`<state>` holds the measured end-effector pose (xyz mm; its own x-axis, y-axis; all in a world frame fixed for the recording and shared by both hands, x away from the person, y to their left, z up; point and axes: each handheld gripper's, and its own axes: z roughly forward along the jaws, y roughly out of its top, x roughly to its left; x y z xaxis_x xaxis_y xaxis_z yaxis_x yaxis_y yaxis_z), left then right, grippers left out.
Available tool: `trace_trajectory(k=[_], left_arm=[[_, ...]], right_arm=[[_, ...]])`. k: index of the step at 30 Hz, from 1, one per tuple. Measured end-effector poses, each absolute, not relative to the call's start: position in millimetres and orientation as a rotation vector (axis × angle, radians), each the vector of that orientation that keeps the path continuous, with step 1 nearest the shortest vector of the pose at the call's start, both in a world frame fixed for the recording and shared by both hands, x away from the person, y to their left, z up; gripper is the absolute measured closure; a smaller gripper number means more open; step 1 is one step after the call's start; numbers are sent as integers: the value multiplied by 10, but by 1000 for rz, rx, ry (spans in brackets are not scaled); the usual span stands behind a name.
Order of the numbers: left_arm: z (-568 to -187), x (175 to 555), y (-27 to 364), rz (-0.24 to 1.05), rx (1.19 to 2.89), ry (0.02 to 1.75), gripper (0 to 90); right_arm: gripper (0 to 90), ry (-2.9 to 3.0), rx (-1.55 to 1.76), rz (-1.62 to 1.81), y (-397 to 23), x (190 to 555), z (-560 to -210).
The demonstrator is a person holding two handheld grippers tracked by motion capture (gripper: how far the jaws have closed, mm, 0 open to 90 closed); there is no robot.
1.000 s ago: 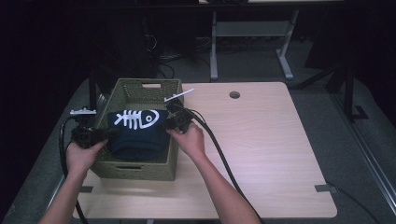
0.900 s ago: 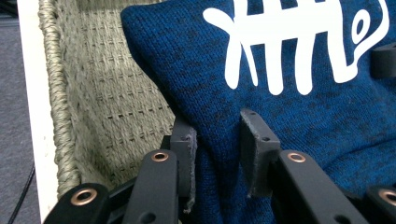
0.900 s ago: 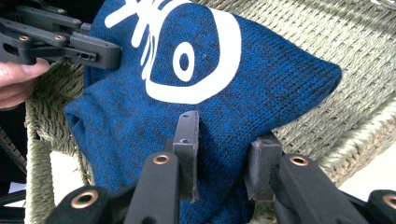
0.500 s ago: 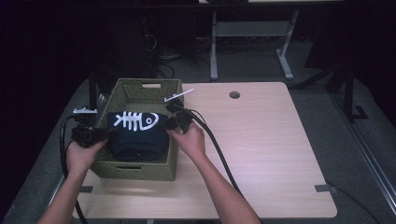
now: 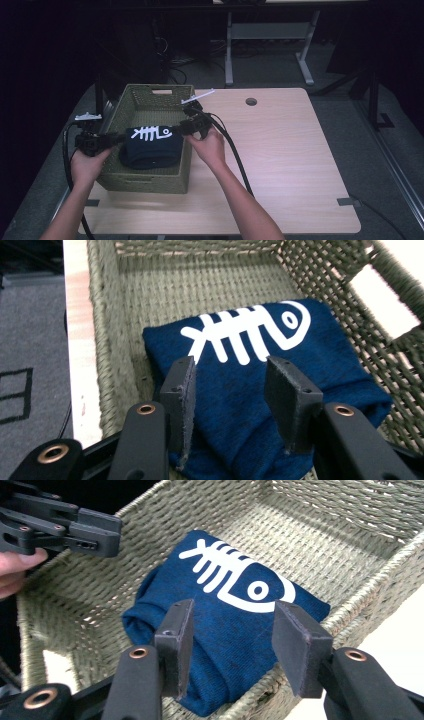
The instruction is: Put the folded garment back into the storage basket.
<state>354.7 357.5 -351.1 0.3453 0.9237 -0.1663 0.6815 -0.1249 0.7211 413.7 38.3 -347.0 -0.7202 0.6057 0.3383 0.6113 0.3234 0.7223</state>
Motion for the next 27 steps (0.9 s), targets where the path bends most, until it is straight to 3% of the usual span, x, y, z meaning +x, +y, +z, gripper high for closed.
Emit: trace_trajectory(k=[27], left_arm=[[-3278, 3425, 3094, 391, 1861, 1221, 497]], right_arm=[[443, -2443, -1163, -1520, -381, 4063, -3279]])
